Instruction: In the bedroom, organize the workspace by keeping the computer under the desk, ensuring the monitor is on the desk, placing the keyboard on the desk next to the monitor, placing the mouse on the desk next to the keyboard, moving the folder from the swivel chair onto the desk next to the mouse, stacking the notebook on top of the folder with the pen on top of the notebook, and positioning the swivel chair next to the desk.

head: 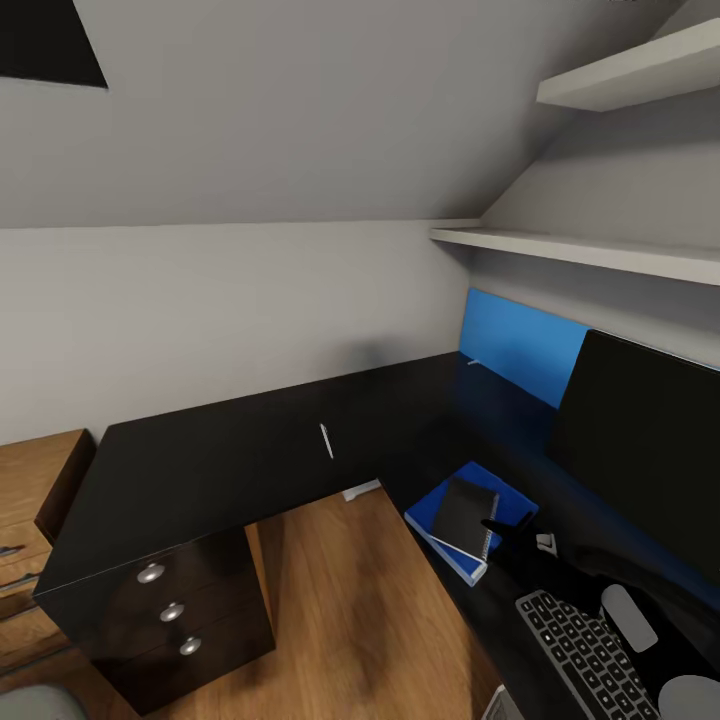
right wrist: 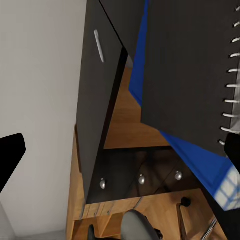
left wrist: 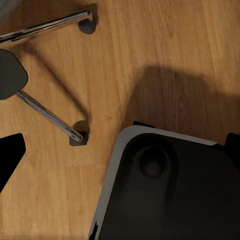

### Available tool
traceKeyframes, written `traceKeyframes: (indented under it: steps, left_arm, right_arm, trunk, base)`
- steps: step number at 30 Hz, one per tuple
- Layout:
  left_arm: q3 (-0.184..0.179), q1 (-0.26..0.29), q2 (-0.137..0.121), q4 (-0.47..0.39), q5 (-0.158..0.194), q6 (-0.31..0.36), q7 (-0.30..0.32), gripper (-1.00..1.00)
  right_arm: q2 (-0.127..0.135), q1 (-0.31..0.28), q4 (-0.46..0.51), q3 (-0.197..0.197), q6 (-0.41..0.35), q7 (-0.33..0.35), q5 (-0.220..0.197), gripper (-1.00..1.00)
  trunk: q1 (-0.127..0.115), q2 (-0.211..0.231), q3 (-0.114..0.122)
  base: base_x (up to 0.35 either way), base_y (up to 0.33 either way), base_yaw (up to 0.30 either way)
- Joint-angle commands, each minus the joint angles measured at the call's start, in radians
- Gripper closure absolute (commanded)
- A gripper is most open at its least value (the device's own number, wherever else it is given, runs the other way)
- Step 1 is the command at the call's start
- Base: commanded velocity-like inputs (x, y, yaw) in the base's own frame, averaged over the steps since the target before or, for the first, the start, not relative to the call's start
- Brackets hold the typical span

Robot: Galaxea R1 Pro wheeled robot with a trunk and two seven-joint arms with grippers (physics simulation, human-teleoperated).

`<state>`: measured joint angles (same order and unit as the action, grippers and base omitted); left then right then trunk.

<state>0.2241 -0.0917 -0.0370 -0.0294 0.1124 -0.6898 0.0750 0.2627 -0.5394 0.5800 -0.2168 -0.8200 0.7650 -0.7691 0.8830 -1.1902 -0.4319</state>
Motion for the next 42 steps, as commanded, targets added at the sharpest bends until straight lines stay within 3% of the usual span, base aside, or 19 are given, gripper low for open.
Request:
traceKeyframes:
  steps: [1, 32, 42]
  left_arm:
    - [0.0, 0.0, 0.0, -0.001, 0.01, -0.001, 0.008, -1.0]
    - [0.0, 0.0, 0.0, -0.001, 0.01, 0.001, 0.007, -1.0]
    - [0.0, 0.0, 0.0, -0.001, 0.01, 0.0, 0.007, -1.0]
  right_arm:
    - [0.0, -0.001, 0.0, -0.003, -0.005, 0.002, 0.0, -1.0]
    - [0.017, -0.001, 0.002, -0.01, -0.008, 0.016, -0.008, -1.0]
    - [0.018, -0.001, 0.0, -0.078, -0.009, 0.019, -0.01, -1.0]
  trunk:
    - [0.0, -0.001, -0.001]
    - [0.0, -0.001, -0.001]
    - [0.0, -0.001, -0.001]
  base:
    - [0.0, 0.0, 0.0]
    - [0.0, 0.0, 0.0]
    - [0.0, 0.0, 0.0]
